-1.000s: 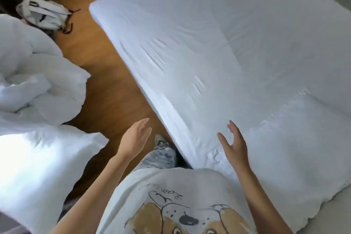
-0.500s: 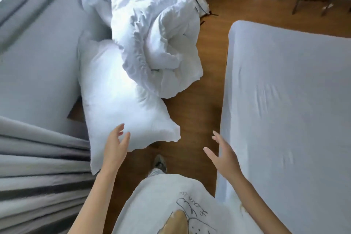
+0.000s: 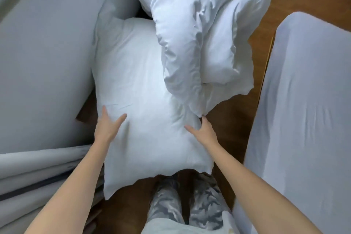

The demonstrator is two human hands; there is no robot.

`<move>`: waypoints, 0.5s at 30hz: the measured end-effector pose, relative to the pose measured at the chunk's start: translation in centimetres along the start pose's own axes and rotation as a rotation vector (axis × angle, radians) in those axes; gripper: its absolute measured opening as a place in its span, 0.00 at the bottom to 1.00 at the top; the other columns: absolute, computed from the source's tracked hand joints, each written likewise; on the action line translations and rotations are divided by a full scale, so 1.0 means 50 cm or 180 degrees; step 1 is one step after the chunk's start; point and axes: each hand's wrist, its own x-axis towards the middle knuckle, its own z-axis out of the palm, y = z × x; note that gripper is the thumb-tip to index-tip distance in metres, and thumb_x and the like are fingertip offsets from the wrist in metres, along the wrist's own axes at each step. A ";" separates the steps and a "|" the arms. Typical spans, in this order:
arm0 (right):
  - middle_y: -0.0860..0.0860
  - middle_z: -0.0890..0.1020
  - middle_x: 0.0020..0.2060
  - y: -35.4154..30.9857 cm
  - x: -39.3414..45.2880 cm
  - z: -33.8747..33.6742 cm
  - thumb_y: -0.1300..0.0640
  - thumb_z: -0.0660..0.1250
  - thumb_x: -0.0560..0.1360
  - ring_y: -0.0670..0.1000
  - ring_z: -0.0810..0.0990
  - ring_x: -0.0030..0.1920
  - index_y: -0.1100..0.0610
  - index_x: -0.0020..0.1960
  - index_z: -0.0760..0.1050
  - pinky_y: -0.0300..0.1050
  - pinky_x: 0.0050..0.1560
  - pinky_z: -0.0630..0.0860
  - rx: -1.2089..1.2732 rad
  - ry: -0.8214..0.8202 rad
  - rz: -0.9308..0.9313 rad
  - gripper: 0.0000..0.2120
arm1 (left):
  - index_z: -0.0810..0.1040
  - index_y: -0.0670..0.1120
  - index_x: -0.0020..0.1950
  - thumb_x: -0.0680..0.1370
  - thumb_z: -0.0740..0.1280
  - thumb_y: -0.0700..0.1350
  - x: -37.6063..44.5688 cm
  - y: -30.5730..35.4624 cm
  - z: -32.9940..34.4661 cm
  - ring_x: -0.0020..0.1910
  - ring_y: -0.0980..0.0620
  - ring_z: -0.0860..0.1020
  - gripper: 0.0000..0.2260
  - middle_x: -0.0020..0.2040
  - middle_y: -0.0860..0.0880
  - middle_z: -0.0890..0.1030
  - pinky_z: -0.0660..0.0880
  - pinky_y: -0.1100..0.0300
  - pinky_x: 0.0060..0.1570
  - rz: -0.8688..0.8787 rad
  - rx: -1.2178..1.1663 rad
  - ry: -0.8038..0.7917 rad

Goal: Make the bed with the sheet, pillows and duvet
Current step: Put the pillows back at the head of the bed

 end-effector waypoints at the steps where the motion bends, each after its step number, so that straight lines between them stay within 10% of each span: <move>1: 0.52 0.63 0.74 -0.010 0.033 0.006 0.33 0.69 0.68 0.55 0.65 0.71 0.53 0.77 0.54 0.49 0.67 0.65 0.0065 -0.0035 0.0024 0.47 | 0.47 0.51 0.80 0.74 0.68 0.63 0.025 0.000 0.013 0.76 0.43 0.59 0.43 0.78 0.47 0.58 0.61 0.44 0.70 -0.0041 -0.0068 -0.0070; 8: 0.47 0.64 0.73 -0.007 0.149 0.100 0.32 0.74 0.60 0.52 0.64 0.72 0.50 0.78 0.49 0.50 0.71 0.63 0.0407 -0.0407 0.0281 0.56 | 0.46 0.52 0.79 0.72 0.71 0.61 0.120 0.001 0.069 0.72 0.39 0.64 0.46 0.75 0.43 0.63 0.63 0.47 0.67 -0.0194 -0.0352 0.0099; 15: 0.47 0.70 0.69 -0.078 0.129 0.150 0.44 0.76 0.66 0.52 0.70 0.67 0.50 0.76 0.55 0.48 0.67 0.67 0.0413 -0.0050 -0.0299 0.46 | 0.68 0.40 0.57 0.76 0.69 0.50 0.102 0.008 0.057 0.50 0.42 0.75 0.19 0.54 0.43 0.76 0.73 0.51 0.49 -0.0075 -0.0621 0.0446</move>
